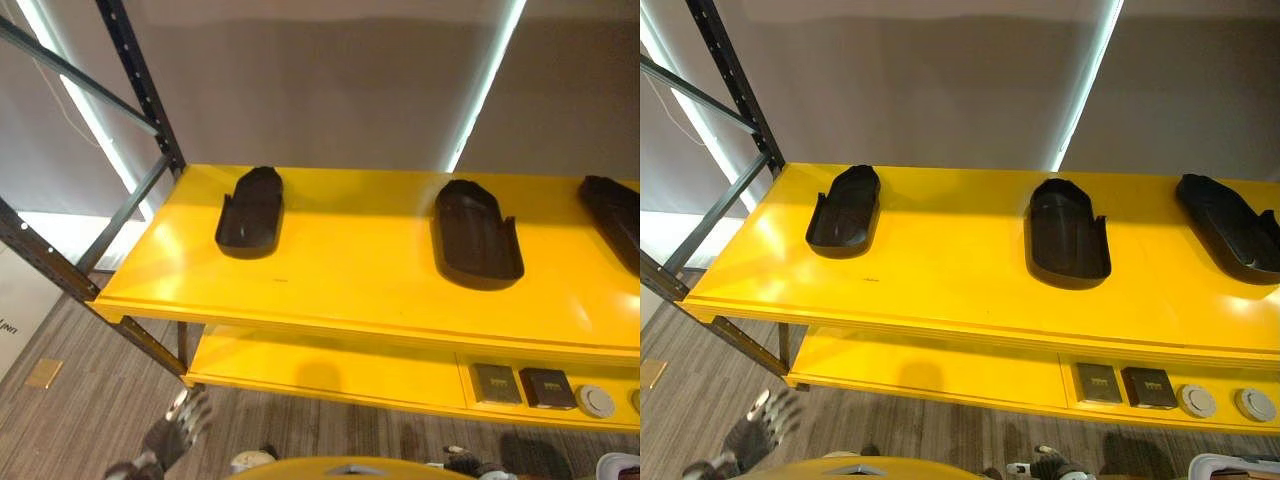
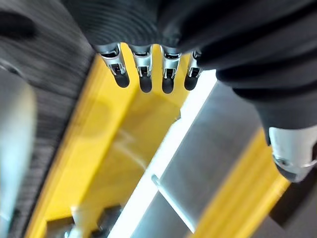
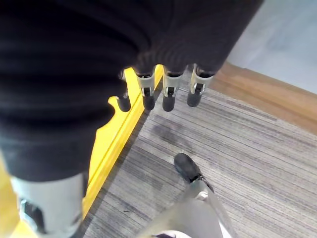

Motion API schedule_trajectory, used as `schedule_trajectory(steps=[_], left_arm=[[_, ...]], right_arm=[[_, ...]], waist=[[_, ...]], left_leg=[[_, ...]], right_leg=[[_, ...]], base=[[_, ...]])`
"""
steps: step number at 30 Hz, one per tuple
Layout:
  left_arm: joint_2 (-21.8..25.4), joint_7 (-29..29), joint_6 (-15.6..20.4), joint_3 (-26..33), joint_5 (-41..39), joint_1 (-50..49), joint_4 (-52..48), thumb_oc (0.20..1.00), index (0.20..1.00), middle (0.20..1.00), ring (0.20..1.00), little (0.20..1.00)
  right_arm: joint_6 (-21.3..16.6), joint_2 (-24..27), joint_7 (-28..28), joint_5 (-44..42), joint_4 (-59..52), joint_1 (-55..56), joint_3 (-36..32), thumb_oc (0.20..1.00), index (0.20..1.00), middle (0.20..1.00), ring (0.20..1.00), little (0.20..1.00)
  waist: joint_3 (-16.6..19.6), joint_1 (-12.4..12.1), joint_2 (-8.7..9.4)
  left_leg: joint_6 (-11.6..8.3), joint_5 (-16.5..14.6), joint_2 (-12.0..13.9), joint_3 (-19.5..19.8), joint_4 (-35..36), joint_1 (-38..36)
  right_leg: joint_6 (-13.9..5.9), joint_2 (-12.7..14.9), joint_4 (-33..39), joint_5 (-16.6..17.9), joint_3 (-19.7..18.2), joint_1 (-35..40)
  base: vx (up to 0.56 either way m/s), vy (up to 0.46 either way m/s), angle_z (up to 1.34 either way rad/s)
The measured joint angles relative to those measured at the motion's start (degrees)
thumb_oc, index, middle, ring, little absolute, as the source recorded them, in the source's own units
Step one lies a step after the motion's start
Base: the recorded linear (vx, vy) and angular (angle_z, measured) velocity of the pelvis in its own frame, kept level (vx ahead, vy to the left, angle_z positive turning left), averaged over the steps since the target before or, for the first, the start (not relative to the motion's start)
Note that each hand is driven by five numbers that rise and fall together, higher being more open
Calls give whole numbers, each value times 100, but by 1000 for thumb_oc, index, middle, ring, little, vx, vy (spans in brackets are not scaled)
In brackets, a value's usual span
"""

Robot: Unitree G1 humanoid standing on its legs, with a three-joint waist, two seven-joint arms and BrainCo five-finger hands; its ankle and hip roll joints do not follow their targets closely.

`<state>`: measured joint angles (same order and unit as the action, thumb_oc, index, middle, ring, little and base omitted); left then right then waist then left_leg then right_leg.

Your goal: Move parts from the plastic box to the shelf.

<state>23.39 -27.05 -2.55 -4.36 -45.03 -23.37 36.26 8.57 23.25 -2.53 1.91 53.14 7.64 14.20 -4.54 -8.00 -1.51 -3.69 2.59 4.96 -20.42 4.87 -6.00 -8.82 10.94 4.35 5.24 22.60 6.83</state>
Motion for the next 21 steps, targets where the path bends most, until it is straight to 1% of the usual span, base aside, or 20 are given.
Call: schedule_trajectory(steps=[3, 4, 6, 7, 8, 9, 10, 11, 14, 18, 21], left_arm=[[-339, 327, 107, 127, 387, 58, 1186, 1000, 1000, 1000, 1000, 1000], [-567, 427, 267, 245, 636, 173, 1952, 1000, 1000, 1000, 1000, 1000], [-743, 705, 385, 334, 925, 394, 2694, 1000, 1000, 1000, 1000, 1000], [-860, 864, 526, 423, 1199, 528, 3192, 1000, 1000, 1000, 1000, 1000], [-887, 996, 558, 420, 1361, 591, 3257, 1000, 1000, 1000, 1000, 1000], [-907, 1186, 671, 355, 1745, 700, 3198, 1000, 1000, 1000, 1000, 1000], [-909, 1276, 723, 290, 1874, 764, 3172, 1000, 1000, 1000, 1000, 1000], [-908, 1491, 825, 149, 2107, 885, 3176, 1000, 1000, 1000, 1000, 1000], [-892, 1884, 963, 2, 2401, 1238, 3177, 1000, 1000, 1000, 1000, 1000], [-893, 1937, 1007, -40, 2500, 1510, 3186, 1000, 1000, 1000, 1000, 1000], [-894, 1939, 1010, -51, 2489, 1514, 3183, 1000, 1000, 1000, 1000, 1000]], right_arm=[[-34, -50, 1, -47, 237, -3, 27, 1000, 1000, 1000, 1000, 1000], [-72, -76, 1, -51, 452, -19, 23, 1000, 1000, 1000, 1000, 1000], [-66, -129, 7, -88, 696, -81, 21, 1000, 1000, 1000, 1000, 1000], [-89, -245, 14, -168, 1066, -151, 9, 1000, 1000, 1000, 1000, 1000], [-90, -291, 17, -167, 1185, -174, -5, 1000, 1000, 1000, 1000, 1000], [-94, -356, 32, -170, 1316, -181, -43, 1000, 1000, 1000, 1000, 1000], [-99, -364, 43, -171, 1318, -170, -74, 1000, 1000, 1000, 1000, 1000], [-104, -374, 56, -188, 1310, -163, -113, 1000, 1000, 1000, 1000, 1000], [-95, -449, 185, -269, 1302, -181, -115, 1000, 1000, 1000, 1000, 1000], [-105, -479, 249, -270, 1309, -154, -116, 1000, 1000, 1000, 1000, 1000], [-99, -479, 256, -270, 1310, -105, -116, 1000, 1000, 1000, 1000, 1000]], waist=[[19, 24, 28], [32, 28, 48], [52, 31, 72], [68, 38, 108], [73, 33, 119], [78, 25, 137], [77, 31, 147], [94, 54, 170], [132, 217, 211], [171, 349, 240], [171, 357, 235]], left_leg=[[-5, -4, -2, 5, 0, 10], [-6, -5, -3, 6, -1, 21], [-8, -7, -3, 9, -2, 17], [-9, -10, 10, 18, -1, 16], [-8, -10, 12, 23, -1, 16], [-6, -9, 13, 27, -1, 7], [-5, -8, 13, 27, -1, 2], [16, 7, 10, 13, -12, 19], [8, 0, 15, 7, -2, 7], [9, -4, 14, -19, -2, 8], [15, -9, 14, -39, -3, -5]], right_leg=[[-9, 3, 4, -2, 5, -7], [-11, 4, 3, -4, 5, -18], [-12, 3, 1, -10, 8, -15], [-6, -1, -34, -36, 17, -23], [-8, -1, -52, -45, 22, -26], [-11, 5, -91, -63, 26, -32], [-12, 11, -110, -70, 22, -46], [-9, 20, -183, -87, 3, -95], [5, 46, -303, -154, -15, -135], [-3, 64, -386, -185, -63, -202], [-5, 61, -386, -187, -91, -206]], base=[[0, 0, 0], [0, 0, 0], [24, -8, 1], [40, -13, 3], [41, -13, 5], [-43, -13, 3], [-41, -16, -2], [-49, -13, -3], [6, -2, -1], [15, 2, -4], [13, 2, -5]])
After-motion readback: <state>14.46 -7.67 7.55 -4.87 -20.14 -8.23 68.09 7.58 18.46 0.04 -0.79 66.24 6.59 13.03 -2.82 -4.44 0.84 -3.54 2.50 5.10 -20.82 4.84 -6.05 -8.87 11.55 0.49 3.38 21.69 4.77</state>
